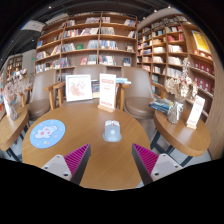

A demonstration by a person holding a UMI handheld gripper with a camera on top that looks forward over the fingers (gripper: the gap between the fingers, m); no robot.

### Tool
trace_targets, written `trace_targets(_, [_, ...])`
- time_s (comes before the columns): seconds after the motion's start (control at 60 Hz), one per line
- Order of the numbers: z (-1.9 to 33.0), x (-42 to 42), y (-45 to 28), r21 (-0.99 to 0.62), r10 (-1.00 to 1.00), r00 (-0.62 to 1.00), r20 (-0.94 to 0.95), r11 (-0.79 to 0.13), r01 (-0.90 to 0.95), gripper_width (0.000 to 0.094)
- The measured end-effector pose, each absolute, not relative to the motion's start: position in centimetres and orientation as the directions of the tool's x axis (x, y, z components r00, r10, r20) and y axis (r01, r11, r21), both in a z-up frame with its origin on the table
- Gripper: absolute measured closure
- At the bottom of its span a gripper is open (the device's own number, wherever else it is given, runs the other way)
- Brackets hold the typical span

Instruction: Arrange mouse

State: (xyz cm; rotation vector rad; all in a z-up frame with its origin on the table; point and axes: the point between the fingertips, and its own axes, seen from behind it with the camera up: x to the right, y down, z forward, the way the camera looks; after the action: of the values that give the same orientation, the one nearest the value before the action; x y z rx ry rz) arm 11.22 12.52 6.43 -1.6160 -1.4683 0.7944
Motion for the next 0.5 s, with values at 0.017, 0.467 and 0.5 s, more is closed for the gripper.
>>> trace_targets(0.017, [6.3,10.8,12.5,-0.87,0.989,0.132,0.063,-0.01,0.493,0.0084])
trace_targets(0.467, [-0.1,1.7,14.5,-0.822,0.989,0.14,0.042,-0.046,0.567,0.0084])
trace_targets(0.5, [-0.4,1.1,14.6,-0.819,0.989,0.142,0.038,-0.05,0.571,0.0084])
